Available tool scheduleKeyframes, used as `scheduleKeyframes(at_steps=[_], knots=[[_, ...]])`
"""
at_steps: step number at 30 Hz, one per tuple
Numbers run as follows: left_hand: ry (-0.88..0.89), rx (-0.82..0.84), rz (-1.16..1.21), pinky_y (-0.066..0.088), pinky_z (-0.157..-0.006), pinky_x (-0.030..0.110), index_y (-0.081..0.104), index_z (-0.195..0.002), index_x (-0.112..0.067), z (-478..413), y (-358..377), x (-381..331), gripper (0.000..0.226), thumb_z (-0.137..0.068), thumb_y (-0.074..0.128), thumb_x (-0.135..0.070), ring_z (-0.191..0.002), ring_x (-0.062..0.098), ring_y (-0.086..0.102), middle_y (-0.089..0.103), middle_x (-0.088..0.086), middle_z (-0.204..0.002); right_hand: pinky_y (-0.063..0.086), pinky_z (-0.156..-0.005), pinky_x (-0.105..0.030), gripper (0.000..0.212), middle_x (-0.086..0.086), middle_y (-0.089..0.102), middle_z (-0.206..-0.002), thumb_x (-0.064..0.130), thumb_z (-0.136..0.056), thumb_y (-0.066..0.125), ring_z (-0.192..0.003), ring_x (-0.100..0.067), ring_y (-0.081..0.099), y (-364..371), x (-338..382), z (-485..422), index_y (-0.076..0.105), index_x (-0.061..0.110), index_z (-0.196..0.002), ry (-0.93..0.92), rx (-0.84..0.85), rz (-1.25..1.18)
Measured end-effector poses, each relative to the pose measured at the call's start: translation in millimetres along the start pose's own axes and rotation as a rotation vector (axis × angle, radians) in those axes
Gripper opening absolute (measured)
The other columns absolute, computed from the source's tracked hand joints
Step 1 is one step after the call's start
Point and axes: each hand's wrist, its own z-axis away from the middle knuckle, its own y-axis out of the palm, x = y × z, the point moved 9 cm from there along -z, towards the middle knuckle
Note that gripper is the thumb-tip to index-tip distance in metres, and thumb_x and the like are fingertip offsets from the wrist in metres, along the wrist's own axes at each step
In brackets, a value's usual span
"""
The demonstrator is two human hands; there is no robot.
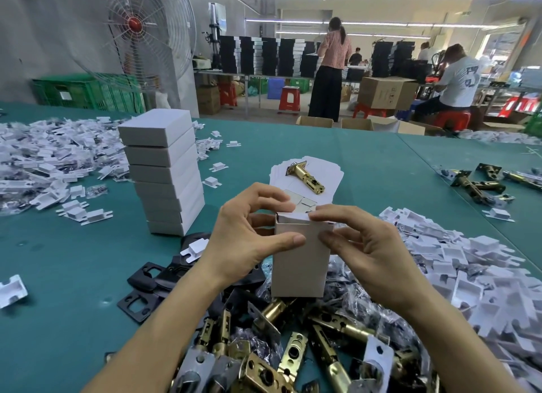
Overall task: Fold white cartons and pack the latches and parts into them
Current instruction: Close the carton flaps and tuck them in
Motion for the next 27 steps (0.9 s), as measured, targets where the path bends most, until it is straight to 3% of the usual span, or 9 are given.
scheduleKeyframes(at_steps=[3, 6, 12, 21, 23, 27], knots=[[-0.007, -0.057, 0.020, 0.061, -0.080, 0.045, 0.052, -0.079, -0.036, 0, -5, 1, 0.048, -0.057, 0.093, -0.027, -0.090, 0.024, 0.075, 0.074, -0.002, -0.109, 0.059, -0.083, -0.044, 0.035, 0.011, 0.069, -0.116, 0.011, -0.093, 0.063, -0.098, -0.017, 0.071, 0, -5, 1, 0.068, 0.041, -0.110, 0.041, -0.006, -0.050], [-0.027, -0.089, -0.037, 0.061, -0.082, 0.040, 0.056, -0.068, -0.031, -1, -8, 4, 0.040, -0.055, 0.093, -0.036, -0.090, 0.016, 0.075, 0.075, -0.006, -0.105, 0.057, -0.086, -0.047, 0.033, 0.007, 0.071, -0.114, 0.007, -0.094, 0.063, -0.095, -0.019, 0.072, -1, -9, 1, 0.068, 0.036, -0.109, 0.073, -0.020, -0.084], [-0.051, -0.133, -0.052, 0.060, -0.074, 0.026, 0.066, -0.072, -0.032, -1, -11, 4, 0.034, -0.049, 0.088, -0.044, -0.087, 0.006, 0.073, 0.075, -0.012, -0.105, 0.058, -0.085, -0.042, 0.032, 0.007, 0.073, -0.103, 0.006, -0.094, 0.063, -0.090, -0.018, 0.073, -3, -11, 2, 0.069, 0.035, -0.106, 0.095, -0.028, -0.100], [-0.084, -0.146, 0.051, 0.060, -0.086, 0.042, 0.076, -0.078, -0.021, -4, -13, 12, 0.032, -0.052, 0.089, -0.034, -0.097, 0.010, 0.072, 0.076, -0.007, -0.106, 0.057, -0.081, -0.048, 0.034, 0.006, 0.074, -0.092, 0.006, -0.094, 0.063, -0.081, -0.023, 0.073, -3, -11, 2, 0.069, 0.038, -0.105, 0.108, -0.043, -0.088], [-0.087, -0.130, 0.080, 0.059, -0.088, 0.040, 0.075, -0.073, -0.024, -4, -11, 13, 0.027, -0.052, 0.089, -0.034, -0.100, 0.010, 0.071, 0.076, -0.006, -0.106, 0.058, -0.080, -0.040, 0.033, 0.005, 0.074, -0.097, 0.005, -0.093, 0.064, -0.083, -0.018, 0.073, -4, -9, 2, 0.070, 0.035, -0.104, 0.098, -0.042, -0.081], [-0.090, -0.116, 0.104, 0.057, -0.080, 0.022, 0.070, -0.062, -0.029, -5, -9, 13, 0.022, -0.051, 0.088, -0.033, -0.095, 0.007, 0.072, 0.076, -0.009, -0.100, 0.054, -0.080, -0.021, 0.041, 0.013, 0.069, -0.111, 0.005, -0.093, 0.064, -0.097, -0.009, 0.069, -2, 1, 0, 0.069, 0.044, -0.105, 0.028, -0.014, 0.023]])
